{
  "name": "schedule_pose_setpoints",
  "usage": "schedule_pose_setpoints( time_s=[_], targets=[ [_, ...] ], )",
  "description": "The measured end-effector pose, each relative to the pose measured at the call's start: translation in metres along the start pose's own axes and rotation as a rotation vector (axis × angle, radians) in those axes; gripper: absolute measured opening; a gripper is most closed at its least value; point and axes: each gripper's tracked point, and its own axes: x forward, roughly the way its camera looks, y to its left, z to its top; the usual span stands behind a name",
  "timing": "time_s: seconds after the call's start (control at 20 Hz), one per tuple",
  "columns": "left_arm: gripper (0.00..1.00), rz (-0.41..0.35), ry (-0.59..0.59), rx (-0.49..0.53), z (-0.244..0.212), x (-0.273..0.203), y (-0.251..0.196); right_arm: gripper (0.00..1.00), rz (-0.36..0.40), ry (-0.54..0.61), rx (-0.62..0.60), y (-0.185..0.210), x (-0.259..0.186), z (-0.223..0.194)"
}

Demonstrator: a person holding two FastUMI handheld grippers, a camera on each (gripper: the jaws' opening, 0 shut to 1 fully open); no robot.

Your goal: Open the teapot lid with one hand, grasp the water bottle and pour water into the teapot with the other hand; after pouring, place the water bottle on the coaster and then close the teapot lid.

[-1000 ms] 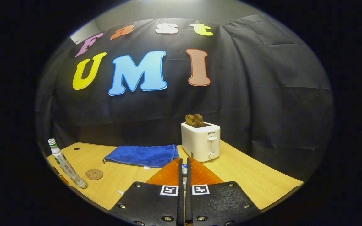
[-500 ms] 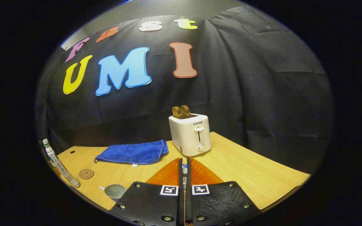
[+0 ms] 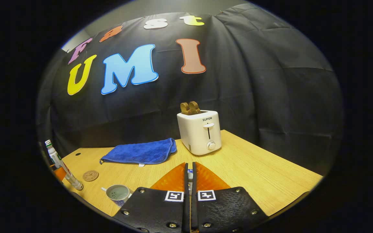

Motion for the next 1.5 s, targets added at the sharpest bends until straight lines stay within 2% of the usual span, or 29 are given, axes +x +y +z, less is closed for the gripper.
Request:
schedule_pose_setpoints(
  time_s=[0.25, 0.3, 0.35, 0.4, 0.45, 0.5, 0.55, 0.6, 0.65, 0.7, 0.75, 0.85, 0.95, 1.0, 1.05, 1.1, 1.2, 1.25, 1.3, 1.4, 1.5],
  targets=[
    [0.94, 0.003, 0.029, 0.043, -0.007, 0.018, 0.006, 0.01, -0.002, 0.007, -0.002, -0.001, 0.000, -0.003],
    [0.88, 0.007, 0.029, 0.055, -0.007, 0.019, 0.007, 0.01, 0.000, 0.010, -0.001, -0.001, -0.001, -0.004],
    [1.00, 0.016, 0.031, 0.062, -0.006, 0.020, 0.009, 0.01, 0.001, 0.011, -0.001, 0.000, -0.001, -0.005],
    [0.88, 0.008, 0.036, 0.066, -0.008, 0.022, 0.007, 0.01, 0.001, 0.011, -0.002, 0.000, -0.001, -0.005],
    [0.99, 0.010, 0.037, 0.066, -0.004, 0.019, 0.007, 0.01, 0.001, 0.011, -0.001, 0.000, -0.001, -0.004],
    [0.93, 0.011, 0.039, 0.069, -0.007, 0.021, 0.007, 0.01, 0.002, 0.011, 0.000, 0.000, -0.001, -0.005],
    [0.92, 0.012, 0.037, 0.068, -0.006, 0.022, 0.006, 0.01, 0.002, 0.010, 0.002, 0.000, -0.001, -0.006],
    [0.86, 0.010, 0.036, 0.067, -0.006, 0.021, 0.006, 0.02, 0.002, 0.011, 0.004, -0.001, -0.001, -0.005],
    [0.90, 0.009, 0.036, 0.071, -0.005, 0.021, 0.005, 0.02, 0.000, 0.011, 0.006, -0.002, -0.001, -0.005],
    [0.90, 0.006, 0.036, 0.084, -0.005, 0.022, 0.003, 0.01, -0.001, 0.011, 0.009, -0.002, -0.001, -0.005],
    [0.85, 0.006, 0.032, 0.107, -0.001, 0.022, 0.002, 0.01, -0.002, 0.011, 0.011, -0.002, -0.001, -0.005],
    [0.87, 0.009, 0.006, 0.174, 0.013, 0.021, -0.002, 0.01, -0.003, 0.010, 0.012, -0.003, -0.001, -0.005],
    [0.85, 0.015, -0.019, 0.257, 0.027, 0.021, -0.008, 0.01, -0.002, 0.011, 0.010, -0.003, -0.001, -0.006],
    [0.90, 0.018, -0.030, 0.298, 0.032, 0.021, -0.012, 0.01, -0.002, 0.011, 0.011, -0.003, -0.001, -0.005],
    [0.90, 0.018, -0.043, 0.340, 0.039, 0.022, -0.017, 0.01, -0.003, 0.011, 0.011, -0.003, -0.001, -0.005],
    [0.85, 0.019, -0.055, 0.382, 0.043, 0.022, -0.022, 0.01, -0.005, 0.011, 0.012, -0.004, -0.002, -0.005],
    [0.85, 0.026, -0.073, 0.470, 0.051, 0.022, -0.030, 0.01, -0.011, 0.008, 0.012, -0.006, -0.002, -0.005],
    [0.90, 0.029, -0.079, 0.513, 0.055, 0.022, -0.034, 0.01, -0.014, 0.007, 0.012, -0.007, -0.001, -0.004],
    [0.80, 0.031, -0.085, 0.558, 0.057, 0.022, -0.039, 0.01, -0.016, 0.005, 0.013, -0.008, -0.002, -0.004],
    [0.87, 0.031, -0.092, 0.647, 0.060, 0.022, -0.048, 0.01, -0.015, 0.003, 0.015, -0.008, -0.002, -0.003],
    [0.85, 0.020, -0.091, 0.724, 0.060, 0.023, -0.059, 0.01, -0.016, 0.001, 0.017, -0.009, -0.002, -0.003]
  ],
)
